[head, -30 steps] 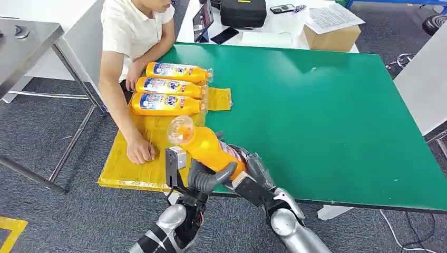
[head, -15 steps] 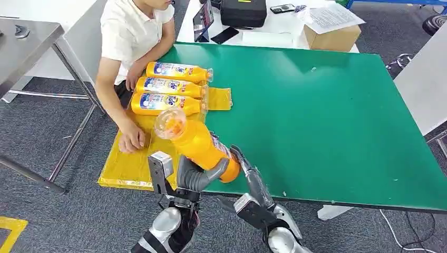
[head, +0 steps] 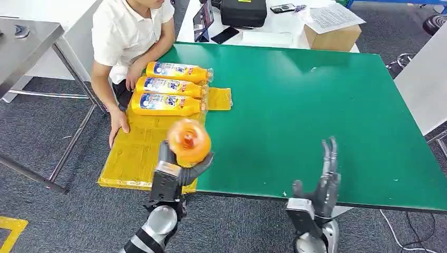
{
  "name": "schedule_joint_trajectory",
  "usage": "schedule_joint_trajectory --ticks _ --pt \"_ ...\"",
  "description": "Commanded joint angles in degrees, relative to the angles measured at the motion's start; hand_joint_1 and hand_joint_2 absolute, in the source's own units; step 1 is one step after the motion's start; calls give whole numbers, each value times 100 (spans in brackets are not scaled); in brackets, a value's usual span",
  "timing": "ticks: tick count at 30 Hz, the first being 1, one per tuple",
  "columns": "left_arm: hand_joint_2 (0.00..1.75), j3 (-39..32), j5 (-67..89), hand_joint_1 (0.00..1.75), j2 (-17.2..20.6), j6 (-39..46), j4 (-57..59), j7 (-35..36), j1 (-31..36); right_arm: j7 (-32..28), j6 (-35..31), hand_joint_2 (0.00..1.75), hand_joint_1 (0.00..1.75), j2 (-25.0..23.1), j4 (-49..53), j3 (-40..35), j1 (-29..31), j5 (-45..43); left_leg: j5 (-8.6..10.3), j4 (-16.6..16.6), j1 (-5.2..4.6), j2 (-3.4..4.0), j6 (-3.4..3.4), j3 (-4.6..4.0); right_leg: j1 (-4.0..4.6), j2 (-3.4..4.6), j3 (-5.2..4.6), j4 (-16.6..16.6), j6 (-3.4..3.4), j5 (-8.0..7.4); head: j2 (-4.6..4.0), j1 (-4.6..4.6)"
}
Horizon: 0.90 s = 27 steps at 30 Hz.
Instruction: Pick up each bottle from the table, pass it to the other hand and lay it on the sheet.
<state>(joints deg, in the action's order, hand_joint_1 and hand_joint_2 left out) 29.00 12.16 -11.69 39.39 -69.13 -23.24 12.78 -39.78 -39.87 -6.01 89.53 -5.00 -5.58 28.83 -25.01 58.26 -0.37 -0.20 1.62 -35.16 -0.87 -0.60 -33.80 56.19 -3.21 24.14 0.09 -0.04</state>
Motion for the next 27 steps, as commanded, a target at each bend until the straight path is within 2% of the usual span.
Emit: schedule_joint_trajectory --ticks 1,2,4,7,14,20,26,27 --pt "175 -552 2863 175 650 -445 2031 1462 899 -22 -13 0 0 -614 855 1392 -25 42 2 -11 0 2 -13 28 0 4 22 -2 14 1 0 0" --pt "175 -552 2863 175 650 -445 2031 1462 899 -22 -13 0 0 -614 855 1392 -25 42 0 -7 1 8 -10 26 0 10 18 0 11 0 0 2" --pt "175 -478 3359 175 747 -1022 2482 2082 1389 -22 -13 0 0 -641 835 1249 20 -154 -1 -6 5 25 -13 31 6 17 15 1 25 -7 0 -2" --pt "175 -482 3517 175 937 -1808 2943 2226 1921 -22 -13 0 0 -597 636 996 88 -443 6 -2 10 19 -16 22 11 6 9 2 30 -10 0 2" --pt "175 -516 3494 175 976 -1857 2962 2227 1934 -22 -13 0 0 -590 619 973 81 -466 10 -4 8 31 -13 16 7 17 5 7 25 -11 0 0" --pt "175 -765 3339 175 1194 -2549 3382 2326 2239 -22 -13 0 0 -303 216 396 50 -962 8 -5 13 38 -16 18 13 27 8 3 28 -14 0 0" --pt "175 -1092 2952 175 1126 -3177 3980 2119 2379 -22 -13 0 0 -52 -92 29 156 -1305 9 -9 11 40 -16 31 11 29 17 1 27 -15 0 0" --pt "175 -1142 2899 99 1095 -3203 4042 2102 2371 -22 -13 0 0 -39 -120 8 167 -1358 8 -11 13 46 -20 42 13 36 26 0 31 -15 0 0"
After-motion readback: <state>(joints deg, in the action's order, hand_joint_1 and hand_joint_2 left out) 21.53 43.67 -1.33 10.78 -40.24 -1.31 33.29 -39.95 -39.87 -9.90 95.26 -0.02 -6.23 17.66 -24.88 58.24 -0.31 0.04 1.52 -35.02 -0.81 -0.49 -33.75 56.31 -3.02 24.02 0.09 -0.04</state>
